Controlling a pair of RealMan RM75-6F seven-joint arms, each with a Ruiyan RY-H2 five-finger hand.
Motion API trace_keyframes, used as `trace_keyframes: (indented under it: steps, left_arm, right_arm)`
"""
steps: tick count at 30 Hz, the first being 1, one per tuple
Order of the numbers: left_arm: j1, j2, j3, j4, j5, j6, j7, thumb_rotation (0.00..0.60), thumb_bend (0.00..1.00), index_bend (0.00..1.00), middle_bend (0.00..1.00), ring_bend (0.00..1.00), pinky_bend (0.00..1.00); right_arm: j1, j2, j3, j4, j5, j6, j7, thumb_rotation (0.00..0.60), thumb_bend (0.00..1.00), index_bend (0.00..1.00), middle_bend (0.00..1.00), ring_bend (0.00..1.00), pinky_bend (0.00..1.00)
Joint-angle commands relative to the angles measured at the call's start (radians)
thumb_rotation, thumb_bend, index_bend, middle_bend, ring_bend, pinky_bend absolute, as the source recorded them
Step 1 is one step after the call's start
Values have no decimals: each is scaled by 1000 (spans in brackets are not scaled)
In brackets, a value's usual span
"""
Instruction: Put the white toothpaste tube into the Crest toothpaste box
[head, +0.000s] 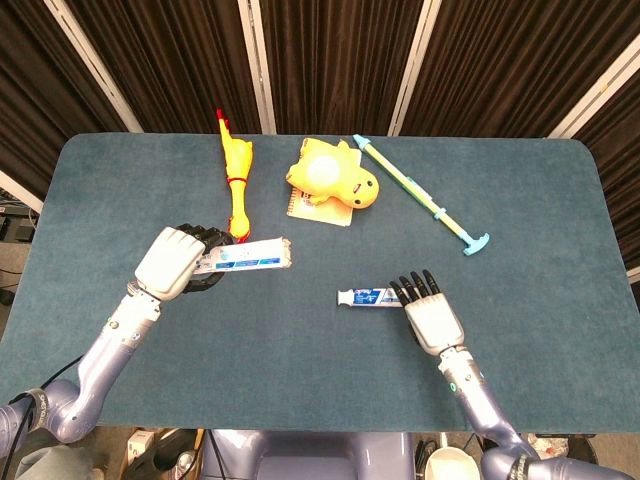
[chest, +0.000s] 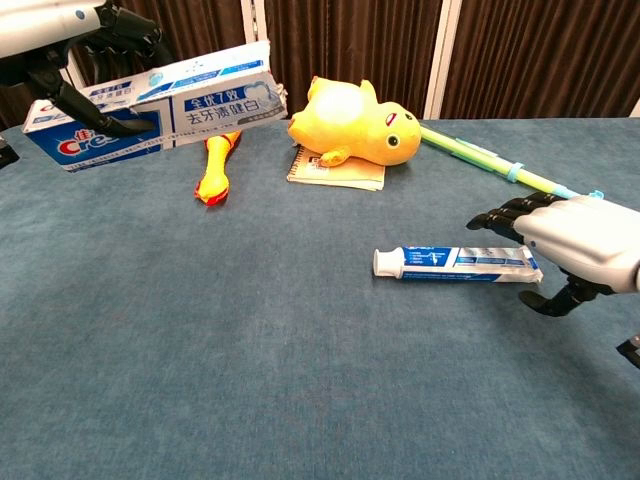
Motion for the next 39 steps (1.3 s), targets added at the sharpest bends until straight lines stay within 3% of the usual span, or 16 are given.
trace_keyframes:
  steps: [1, 5, 7, 9, 12, 14, 18, 25, 34, 39]
  left_arm:
    - [-1, 2, 4, 16, 8, 0, -19, 600, 371, 384, 543, 503, 530]
    - [-3, 2, 12, 38, 24, 2, -41, 600, 371, 384, 544, 504, 530]
    - [-4, 0, 15, 48, 29, 3, -52, 600, 371, 384, 544, 504, 530]
    - [-5, -3, 16, 57, 31, 4, -62, 600, 371, 384, 545, 505, 530]
    - [-7, -10, 19, 71, 36, 5, -73, 600, 371, 386, 547, 508, 530]
    - [-8, -14, 21, 76, 39, 7, -77, 600, 371, 386, 548, 509, 530]
    - [-8, -20, 27, 81, 45, 12, -81, 600, 371, 387, 549, 509, 530]
    - [5, -33, 29, 68, 32, 31, -87, 600, 372, 387, 550, 510, 530]
    - [24, -144, 24, 89, 46, 114, -162, 600, 371, 391, 551, 510, 530]
    - [16, -221, 29, 138, 48, 121, -165, 600, 371, 392, 551, 510, 530]
  right_arm:
    - [31, -38, 23, 55, 50, -21, -11, 600, 409, 125, 158, 63, 0]
    - [56, -62, 37, 104, 94, -35, -15, 600, 408, 170, 207, 114, 2]
    - [66, -69, 40, 124, 107, -40, -16, 600, 409, 230, 265, 172, 49]
    - [72, -76, 42, 140, 116, -38, -12, 600, 413, 365, 382, 286, 177]
    - [74, -91, 40, 161, 115, -24, 7, 600, 484, 644, 616, 522, 503]
    - [74, -94, 33, 166, 111, -22, 20, 600, 547, 761, 707, 615, 629]
    - [70, -81, 15, 151, 79, -7, 52, 600, 580, 832, 757, 667, 677]
    - [56, 2, 10, 60, -23, 62, 133, 600, 581, 847, 764, 672, 678]
    - [62, 209, 64, -52, -207, 174, 244, 600, 583, 857, 772, 678, 678]
    - [68, 337, 112, -96, -236, 200, 285, 600, 583, 867, 775, 681, 678]
